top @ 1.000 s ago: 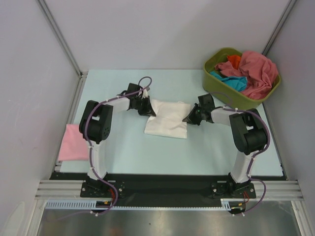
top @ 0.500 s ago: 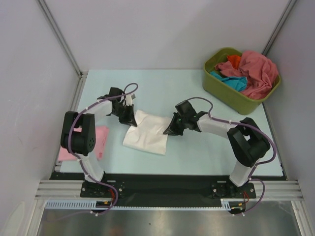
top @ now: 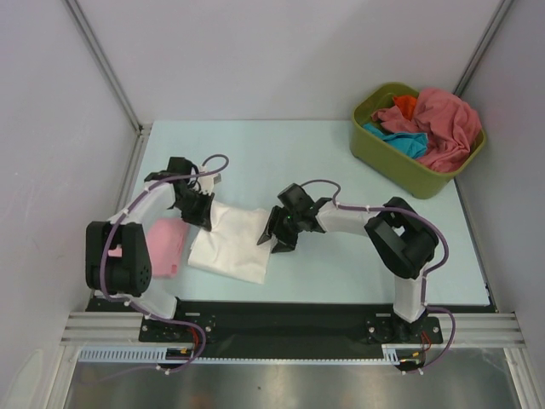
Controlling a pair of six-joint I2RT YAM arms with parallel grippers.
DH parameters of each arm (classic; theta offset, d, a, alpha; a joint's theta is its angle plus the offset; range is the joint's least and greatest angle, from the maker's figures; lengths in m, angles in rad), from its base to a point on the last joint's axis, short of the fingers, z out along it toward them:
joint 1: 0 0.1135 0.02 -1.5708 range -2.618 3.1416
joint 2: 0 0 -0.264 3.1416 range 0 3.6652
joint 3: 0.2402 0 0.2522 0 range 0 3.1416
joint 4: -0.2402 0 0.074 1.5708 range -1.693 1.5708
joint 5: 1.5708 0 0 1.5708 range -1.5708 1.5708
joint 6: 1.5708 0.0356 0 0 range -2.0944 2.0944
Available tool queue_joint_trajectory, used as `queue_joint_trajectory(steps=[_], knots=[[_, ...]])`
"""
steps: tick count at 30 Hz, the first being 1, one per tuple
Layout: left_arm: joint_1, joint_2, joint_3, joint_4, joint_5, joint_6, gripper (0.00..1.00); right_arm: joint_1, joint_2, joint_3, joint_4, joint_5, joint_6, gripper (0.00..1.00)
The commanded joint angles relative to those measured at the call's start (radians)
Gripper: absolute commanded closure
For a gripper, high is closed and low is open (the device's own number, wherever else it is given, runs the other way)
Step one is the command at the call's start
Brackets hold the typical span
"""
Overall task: Fold and stack the t-shirts
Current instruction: Neatly place the folded tshirt to the corner
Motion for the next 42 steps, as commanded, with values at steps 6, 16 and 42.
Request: queue_joint_trajectory(steps=[6,16,42], knots=[[0.011,-0.145,-0.011,-0.104,-0.151,0.129,1.00,-0.044,-0.213,-0.090,-0.137,0.132,-0.053,0.31],[0.009,-0.282,-0.007,-0.246,-0.410,0.241,1.00,-0.076,-0.303,-0.105,-0.214,0.223,-0.141,0.30],[0.417,-0.421,-0.126,0.062,-0.756,0.514,1.00,-0.153,-0.382,-0.131,-0.258,0.255,-0.224,0.30]])
